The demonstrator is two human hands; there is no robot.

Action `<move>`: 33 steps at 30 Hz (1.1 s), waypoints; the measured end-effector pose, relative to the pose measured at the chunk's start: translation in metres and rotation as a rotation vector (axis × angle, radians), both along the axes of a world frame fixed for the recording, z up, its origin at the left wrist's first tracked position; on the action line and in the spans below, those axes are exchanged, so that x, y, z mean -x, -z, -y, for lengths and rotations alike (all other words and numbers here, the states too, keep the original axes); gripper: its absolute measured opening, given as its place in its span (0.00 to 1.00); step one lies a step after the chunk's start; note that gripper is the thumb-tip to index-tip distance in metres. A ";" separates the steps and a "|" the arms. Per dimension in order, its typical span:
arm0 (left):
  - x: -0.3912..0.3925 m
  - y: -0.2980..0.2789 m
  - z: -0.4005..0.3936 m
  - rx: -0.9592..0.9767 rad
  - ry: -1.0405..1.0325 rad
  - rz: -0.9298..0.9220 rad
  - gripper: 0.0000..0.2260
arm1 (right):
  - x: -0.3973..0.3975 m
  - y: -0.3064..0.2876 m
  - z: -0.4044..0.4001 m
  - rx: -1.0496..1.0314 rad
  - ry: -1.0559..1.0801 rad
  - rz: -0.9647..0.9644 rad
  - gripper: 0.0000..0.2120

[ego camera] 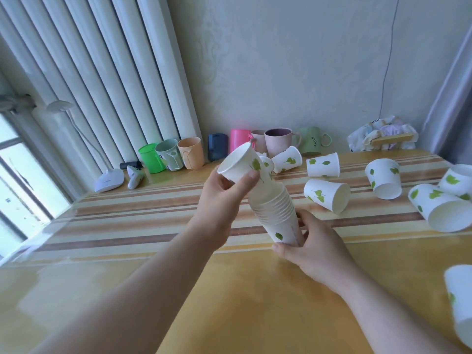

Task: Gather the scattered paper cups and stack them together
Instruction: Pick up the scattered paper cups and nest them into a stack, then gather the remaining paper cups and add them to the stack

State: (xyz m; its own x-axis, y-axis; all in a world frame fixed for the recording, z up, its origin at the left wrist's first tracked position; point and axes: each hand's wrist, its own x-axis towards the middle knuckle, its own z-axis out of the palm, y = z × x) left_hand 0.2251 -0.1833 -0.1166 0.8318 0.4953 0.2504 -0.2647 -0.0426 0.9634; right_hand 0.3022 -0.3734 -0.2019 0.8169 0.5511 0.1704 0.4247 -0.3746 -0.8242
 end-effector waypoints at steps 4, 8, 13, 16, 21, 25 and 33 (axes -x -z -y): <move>0.012 0.024 0.007 -0.067 -0.007 -0.093 0.31 | 0.000 0.001 0.000 -0.009 -0.014 0.008 0.26; 0.021 0.047 0.014 -0.071 0.015 -0.154 0.34 | -0.001 0.002 -0.001 -0.014 -0.004 0.012 0.28; 0.028 0.077 0.036 -0.119 0.043 -0.272 0.31 | 0.002 0.000 0.000 -0.023 -0.009 0.010 0.25; 0.024 0.082 0.039 -0.316 0.027 -0.298 0.25 | 0.003 -0.004 0.005 -0.010 -0.032 -0.017 0.25; 0.026 0.081 0.045 -0.501 0.014 -0.316 0.25 | 0.012 -0.005 0.009 0.073 -0.055 -0.012 0.25; 0.027 0.079 0.042 -0.516 0.011 -0.288 0.26 | 0.023 -0.011 0.007 0.116 -0.032 0.024 0.23; 0.033 0.077 0.043 -0.506 0.095 -0.265 0.26 | 0.054 -0.041 0.042 0.261 -0.079 -0.128 0.37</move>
